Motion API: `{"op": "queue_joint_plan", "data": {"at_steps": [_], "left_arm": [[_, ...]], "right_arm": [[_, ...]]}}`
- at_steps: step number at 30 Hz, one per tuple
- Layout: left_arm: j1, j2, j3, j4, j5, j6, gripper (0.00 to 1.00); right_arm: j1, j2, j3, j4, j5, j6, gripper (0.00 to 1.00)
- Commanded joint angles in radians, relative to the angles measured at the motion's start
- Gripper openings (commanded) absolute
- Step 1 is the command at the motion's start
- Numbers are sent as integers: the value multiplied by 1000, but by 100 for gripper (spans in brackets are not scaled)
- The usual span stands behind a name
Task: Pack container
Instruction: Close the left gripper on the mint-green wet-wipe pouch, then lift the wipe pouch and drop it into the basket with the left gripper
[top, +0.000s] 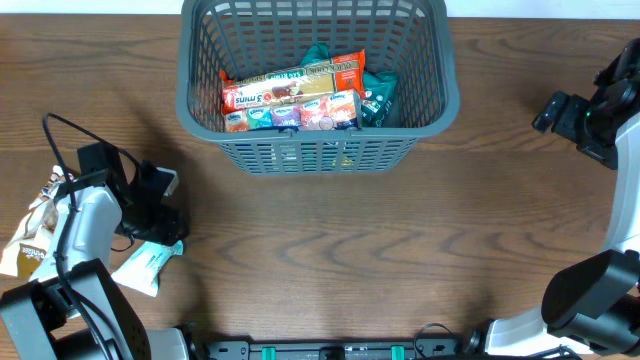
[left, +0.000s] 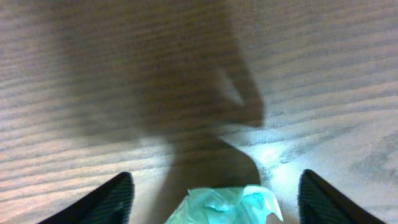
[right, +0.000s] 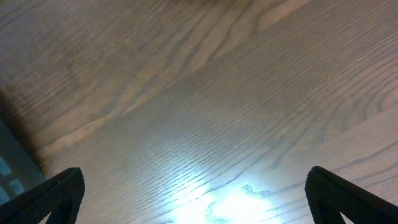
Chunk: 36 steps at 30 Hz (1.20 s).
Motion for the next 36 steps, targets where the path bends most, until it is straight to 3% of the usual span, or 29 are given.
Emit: {"op": "queue_joint_plan", "data": {"at_steps": [1,9,13,16,19,27,31,36], "left_arm": [[-3,-14,19,-24,-65,2,80],[3,-13,16,-103,-210,52,93],[40,-9,-3,-104,-222,59,92],[67,-9,-26,-70,-218,59,80],[76,-9,-32,-40,-215,59,50],[76,-12,-31,-29,-168,58,6],[64,-23,-6,-41,-103,43,6],[28,-40,95,-80,-97,-61,6]], "right_arm": [[-3,-3,0,0,1,-4,99],[-3,-3,0,13,9,-5,99],[-3,-3,0,11,9,-4,99],[-3,-3,0,6,8,-4,99],[-3,-3,0,-10,8,-4,99],[-3,-3,0,-16,8,-3,99],[-3,-3,0,-16,8,-3,99],[-3,-3,0,-15,8,-3,99]]}}
